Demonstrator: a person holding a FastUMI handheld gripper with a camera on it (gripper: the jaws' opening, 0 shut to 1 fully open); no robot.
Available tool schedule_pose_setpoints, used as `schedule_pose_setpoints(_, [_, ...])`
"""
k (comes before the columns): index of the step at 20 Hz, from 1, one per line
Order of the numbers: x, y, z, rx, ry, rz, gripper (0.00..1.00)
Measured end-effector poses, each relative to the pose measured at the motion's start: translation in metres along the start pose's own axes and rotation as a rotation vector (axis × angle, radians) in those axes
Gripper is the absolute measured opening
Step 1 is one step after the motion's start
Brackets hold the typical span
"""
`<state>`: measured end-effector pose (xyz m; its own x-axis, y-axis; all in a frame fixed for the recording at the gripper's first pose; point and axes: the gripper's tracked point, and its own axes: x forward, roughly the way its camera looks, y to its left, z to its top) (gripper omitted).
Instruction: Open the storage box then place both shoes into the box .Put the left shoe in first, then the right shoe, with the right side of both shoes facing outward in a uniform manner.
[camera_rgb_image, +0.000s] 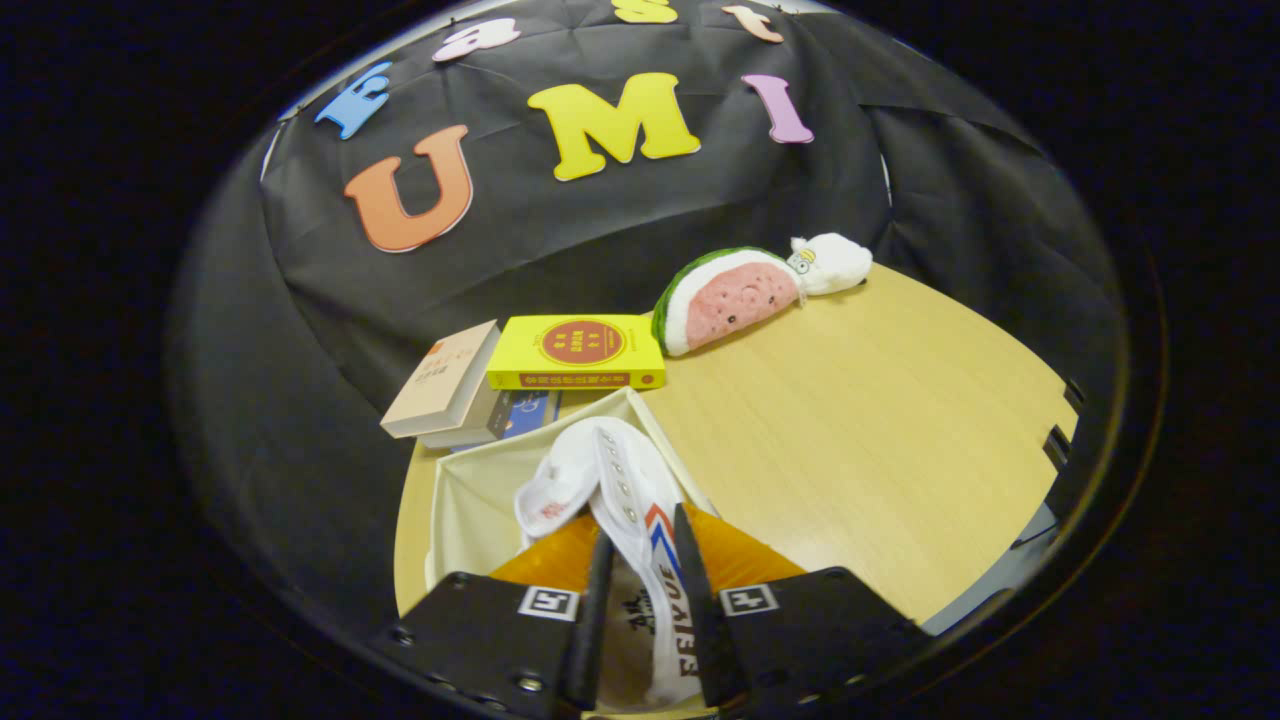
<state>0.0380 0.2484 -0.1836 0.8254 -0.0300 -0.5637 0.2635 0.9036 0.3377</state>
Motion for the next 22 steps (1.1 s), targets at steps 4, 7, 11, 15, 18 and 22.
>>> schedule_pose_setpoints(4, [-0.018,0.005,0.018,-0.081,-0.055,0.052,0.86])
schedule_pose_setpoints(7, [-0.033,-0.002,0.036,-0.11,-0.092,0.082,0.85])
schedule_pose_setpoints(11, [-0.06,-0.025,0.067,-0.148,-0.162,0.088,0.91])
schedule_pose_setpoints(15, [-0.096,-0.054,0.101,-0.191,-0.242,0.097,0.92])
schedule_pose_setpoints(18, [-0.125,-0.077,0.123,-0.237,-0.303,0.094,0.93])
schedule_pose_setpoints(22, [-0.158,-0.099,0.149,-0.272,-0.376,0.093,0.94])
